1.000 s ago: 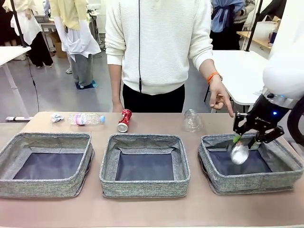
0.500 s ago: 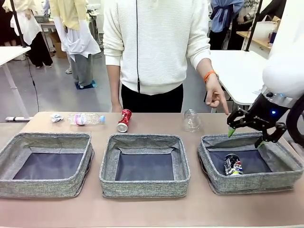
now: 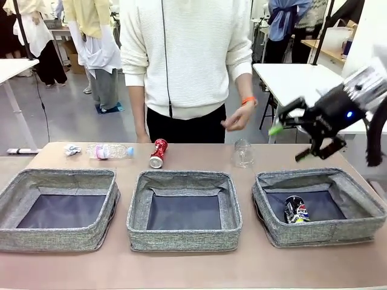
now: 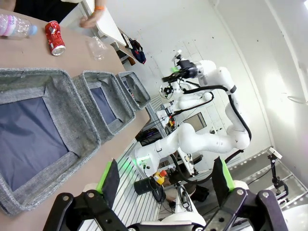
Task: Sort the waste into the appropriate baskets.
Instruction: Place the picked waste into the Fabric basket indicated by the person, then pick up the waste item pointed out by the person.
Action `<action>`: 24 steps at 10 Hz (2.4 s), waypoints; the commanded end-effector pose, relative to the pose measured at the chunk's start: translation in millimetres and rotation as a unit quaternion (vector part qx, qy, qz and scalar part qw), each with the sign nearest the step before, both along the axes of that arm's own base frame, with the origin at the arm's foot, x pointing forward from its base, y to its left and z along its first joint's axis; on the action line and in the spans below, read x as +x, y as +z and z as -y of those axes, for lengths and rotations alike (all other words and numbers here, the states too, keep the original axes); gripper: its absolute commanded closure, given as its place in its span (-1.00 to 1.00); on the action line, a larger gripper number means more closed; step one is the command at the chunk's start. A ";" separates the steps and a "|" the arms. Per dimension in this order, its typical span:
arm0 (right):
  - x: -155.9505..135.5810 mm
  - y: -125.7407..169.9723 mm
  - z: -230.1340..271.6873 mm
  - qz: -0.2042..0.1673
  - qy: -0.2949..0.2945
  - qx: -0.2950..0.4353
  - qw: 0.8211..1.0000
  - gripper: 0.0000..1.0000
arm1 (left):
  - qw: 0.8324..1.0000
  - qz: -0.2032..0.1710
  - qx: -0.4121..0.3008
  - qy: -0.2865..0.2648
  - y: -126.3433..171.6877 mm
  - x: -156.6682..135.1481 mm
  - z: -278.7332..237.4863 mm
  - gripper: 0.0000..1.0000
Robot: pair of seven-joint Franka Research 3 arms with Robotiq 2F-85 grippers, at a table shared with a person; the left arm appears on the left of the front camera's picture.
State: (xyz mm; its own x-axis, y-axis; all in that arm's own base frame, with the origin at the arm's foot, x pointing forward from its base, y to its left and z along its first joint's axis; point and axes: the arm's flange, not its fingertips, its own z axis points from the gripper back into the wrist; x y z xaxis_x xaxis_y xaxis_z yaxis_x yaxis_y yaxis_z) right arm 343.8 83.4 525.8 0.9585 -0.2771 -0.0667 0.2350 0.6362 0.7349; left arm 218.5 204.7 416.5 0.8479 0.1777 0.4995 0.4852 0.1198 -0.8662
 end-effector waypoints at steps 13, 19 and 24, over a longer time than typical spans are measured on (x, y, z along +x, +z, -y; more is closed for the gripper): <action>-21.3 -59.0 130.8 -0.059 -0.094 0.264 0.958 -1.00 | 1.000 0.012 -0.007 0.000 2.8 0.6 1.4 -1.00; -21.3 -59.0 130.8 -0.059 -0.094 0.264 0.958 -1.00 | 1.000 0.012 -0.007 0.000 2.8 0.6 1.4 -1.00; -21.3 -59.0 130.8 -0.059 -0.094 0.264 0.958 -1.00 | 1.000 0.012 -0.007 0.000 2.8 0.6 1.4 -1.00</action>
